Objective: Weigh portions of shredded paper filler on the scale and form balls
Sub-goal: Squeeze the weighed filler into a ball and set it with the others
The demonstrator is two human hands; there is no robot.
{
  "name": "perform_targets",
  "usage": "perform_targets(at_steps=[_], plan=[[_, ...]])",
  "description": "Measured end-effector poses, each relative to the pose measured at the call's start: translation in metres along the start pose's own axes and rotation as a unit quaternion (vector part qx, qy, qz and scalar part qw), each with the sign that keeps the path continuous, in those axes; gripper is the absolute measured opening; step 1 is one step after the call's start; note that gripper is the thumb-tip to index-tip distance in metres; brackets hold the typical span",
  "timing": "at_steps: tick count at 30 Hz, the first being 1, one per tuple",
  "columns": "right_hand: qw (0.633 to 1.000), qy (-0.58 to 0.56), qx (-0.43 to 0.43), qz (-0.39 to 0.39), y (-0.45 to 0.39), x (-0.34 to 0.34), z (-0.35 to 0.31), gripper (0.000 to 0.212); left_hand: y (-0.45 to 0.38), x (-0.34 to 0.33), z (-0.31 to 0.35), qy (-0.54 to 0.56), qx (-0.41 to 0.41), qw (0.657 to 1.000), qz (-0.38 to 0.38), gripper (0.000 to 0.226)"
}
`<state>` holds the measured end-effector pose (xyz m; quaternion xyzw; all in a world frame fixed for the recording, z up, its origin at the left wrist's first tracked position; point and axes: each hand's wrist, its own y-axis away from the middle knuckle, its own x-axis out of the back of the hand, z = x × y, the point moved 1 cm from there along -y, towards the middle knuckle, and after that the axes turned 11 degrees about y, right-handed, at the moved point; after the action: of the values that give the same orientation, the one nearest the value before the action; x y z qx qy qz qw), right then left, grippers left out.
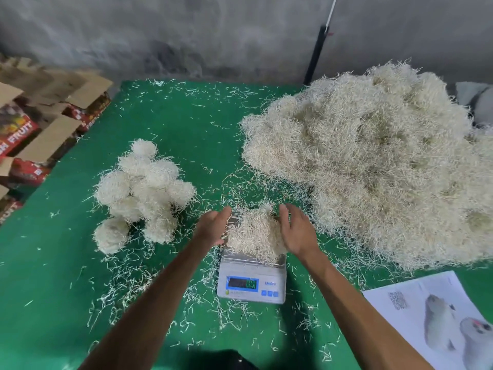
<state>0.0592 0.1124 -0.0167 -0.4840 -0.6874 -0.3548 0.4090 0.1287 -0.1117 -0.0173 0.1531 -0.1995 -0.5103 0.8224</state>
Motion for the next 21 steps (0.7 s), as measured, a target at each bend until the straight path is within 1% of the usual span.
perform_targets(at_steps=[3,10,15,18,21], plan=[[1.0,-0.017,-0.011,-0.014,0.007,-0.001,0.002,0.072,0.006,-0.001,-0.004,0.018,-0.01,1.0,-0.014,0.033],[1.0,-0.008,-0.008,-0.021,0.02,-0.01,0.004,0.074,0.017,-0.001,-0.013,0.023,-0.016,0.999,-0.033,0.036],[1.0,-0.005,-0.007,-0.001,0.023,-0.021,0.005,0.071,0.023,0.002,-0.018,0.018,-0.013,0.999,-0.037,0.029],[1.0,-0.02,-0.004,0.003,0.024,-0.031,0.003,0.066,0.026,0.007,-0.025,0.012,-0.013,0.999,-0.036,0.031],[1.0,0.005,0.003,0.015,0.025,-0.037,-0.001,0.067,0.029,0.012,-0.033,0.013,-0.012,0.999,-0.041,0.034]])
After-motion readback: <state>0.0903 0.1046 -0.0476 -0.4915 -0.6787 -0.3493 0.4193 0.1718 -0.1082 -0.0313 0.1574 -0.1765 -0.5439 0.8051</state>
